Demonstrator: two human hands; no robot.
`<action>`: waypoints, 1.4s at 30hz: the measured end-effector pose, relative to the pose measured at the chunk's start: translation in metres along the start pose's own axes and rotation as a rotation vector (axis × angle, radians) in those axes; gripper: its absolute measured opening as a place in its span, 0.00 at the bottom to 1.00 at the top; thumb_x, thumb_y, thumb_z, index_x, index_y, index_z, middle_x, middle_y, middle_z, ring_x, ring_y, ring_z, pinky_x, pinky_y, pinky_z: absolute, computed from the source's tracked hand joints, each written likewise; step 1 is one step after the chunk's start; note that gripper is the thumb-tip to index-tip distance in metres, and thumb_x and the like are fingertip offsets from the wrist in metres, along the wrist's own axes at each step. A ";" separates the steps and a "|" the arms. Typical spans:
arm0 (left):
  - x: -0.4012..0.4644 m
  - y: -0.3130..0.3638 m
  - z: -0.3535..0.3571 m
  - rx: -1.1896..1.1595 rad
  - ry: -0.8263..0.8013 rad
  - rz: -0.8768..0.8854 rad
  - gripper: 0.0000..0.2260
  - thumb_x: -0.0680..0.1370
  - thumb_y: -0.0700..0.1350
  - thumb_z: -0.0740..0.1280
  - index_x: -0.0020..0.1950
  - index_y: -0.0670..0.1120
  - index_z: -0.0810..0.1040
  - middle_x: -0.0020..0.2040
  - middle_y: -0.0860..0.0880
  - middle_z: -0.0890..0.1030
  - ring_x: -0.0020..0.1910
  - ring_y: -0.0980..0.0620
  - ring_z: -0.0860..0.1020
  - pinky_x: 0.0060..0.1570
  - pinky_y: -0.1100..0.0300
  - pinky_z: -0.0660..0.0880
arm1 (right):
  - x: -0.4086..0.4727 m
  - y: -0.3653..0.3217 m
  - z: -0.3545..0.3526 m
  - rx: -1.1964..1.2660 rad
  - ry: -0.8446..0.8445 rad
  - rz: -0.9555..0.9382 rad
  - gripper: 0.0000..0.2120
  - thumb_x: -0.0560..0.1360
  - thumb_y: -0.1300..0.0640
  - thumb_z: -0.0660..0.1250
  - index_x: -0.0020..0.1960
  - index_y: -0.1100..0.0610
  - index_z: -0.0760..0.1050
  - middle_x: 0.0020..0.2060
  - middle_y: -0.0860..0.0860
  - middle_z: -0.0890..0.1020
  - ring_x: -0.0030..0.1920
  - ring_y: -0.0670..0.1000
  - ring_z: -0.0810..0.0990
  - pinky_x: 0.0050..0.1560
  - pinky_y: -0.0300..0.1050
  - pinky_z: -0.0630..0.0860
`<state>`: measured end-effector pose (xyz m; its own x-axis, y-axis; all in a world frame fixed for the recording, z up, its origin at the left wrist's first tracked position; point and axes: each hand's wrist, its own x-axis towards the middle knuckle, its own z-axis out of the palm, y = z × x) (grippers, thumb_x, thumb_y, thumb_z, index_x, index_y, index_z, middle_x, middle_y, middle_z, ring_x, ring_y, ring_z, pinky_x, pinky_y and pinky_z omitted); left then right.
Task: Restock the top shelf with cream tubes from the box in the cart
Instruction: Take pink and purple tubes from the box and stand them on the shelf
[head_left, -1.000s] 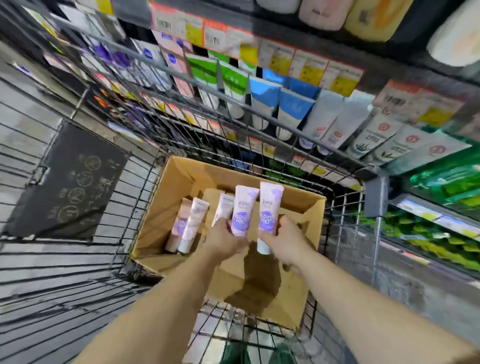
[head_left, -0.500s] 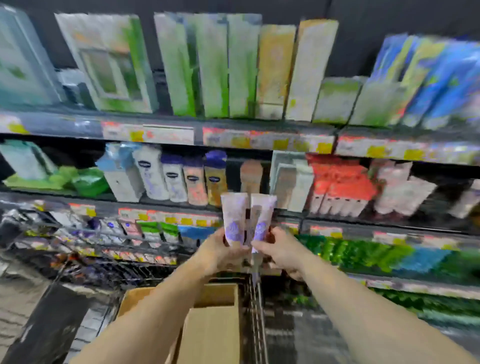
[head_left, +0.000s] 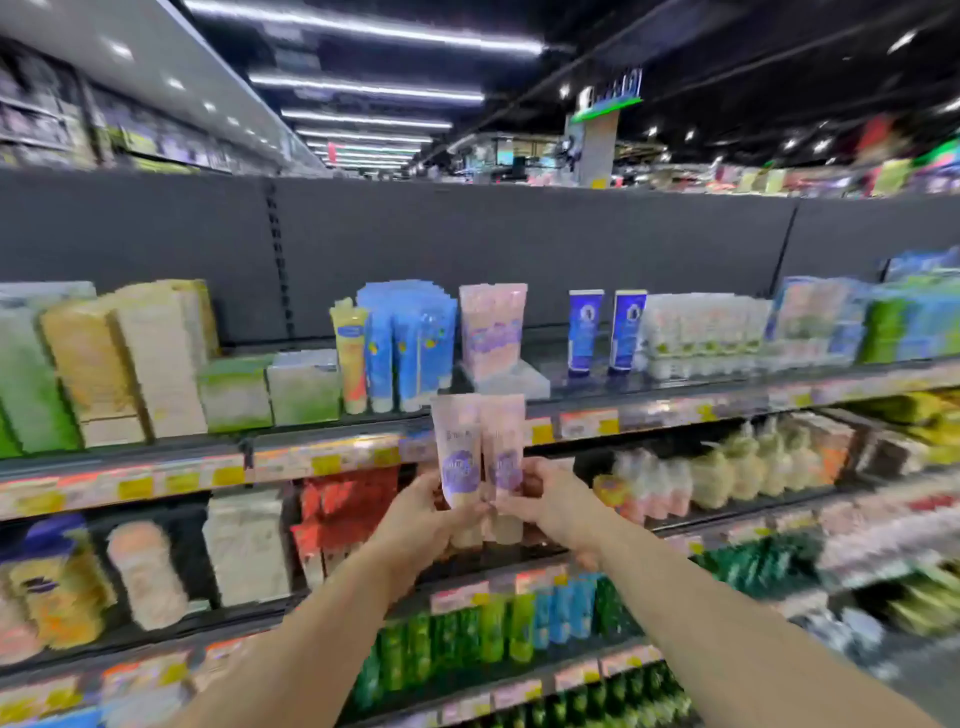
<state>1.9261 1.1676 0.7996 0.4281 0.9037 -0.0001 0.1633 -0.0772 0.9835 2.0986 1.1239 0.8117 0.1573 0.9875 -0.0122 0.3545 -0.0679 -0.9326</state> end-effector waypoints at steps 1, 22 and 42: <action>0.008 0.009 0.016 -0.020 -0.003 0.009 0.12 0.74 0.40 0.73 0.56 0.41 0.78 0.42 0.40 0.84 0.31 0.48 0.79 0.29 0.61 0.73 | 0.001 0.002 -0.021 0.009 0.015 -0.002 0.17 0.73 0.61 0.73 0.59 0.57 0.73 0.50 0.53 0.83 0.47 0.50 0.81 0.46 0.45 0.79; 0.150 0.077 -0.001 0.108 0.184 0.212 0.08 0.74 0.44 0.73 0.51 0.50 0.80 0.42 0.52 0.83 0.40 0.58 0.80 0.31 0.75 0.71 | 0.209 -0.050 -0.091 -0.234 0.385 -0.192 0.11 0.75 0.56 0.69 0.56 0.55 0.74 0.45 0.48 0.80 0.46 0.50 0.78 0.48 0.44 0.74; 0.158 0.083 0.023 0.150 0.347 0.232 0.14 0.69 0.48 0.77 0.49 0.55 0.76 0.43 0.54 0.83 0.43 0.58 0.81 0.37 0.67 0.76 | 0.164 -0.063 -0.083 -0.087 0.337 -0.383 0.10 0.75 0.47 0.70 0.51 0.49 0.71 0.44 0.42 0.78 0.45 0.44 0.78 0.39 0.32 0.72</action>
<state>2.0281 1.2942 0.8771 0.1490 0.9411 0.3035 0.2367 -0.3319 0.9131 2.1784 1.2779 0.8980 0.2845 0.8439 0.4548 0.5181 0.2638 -0.8136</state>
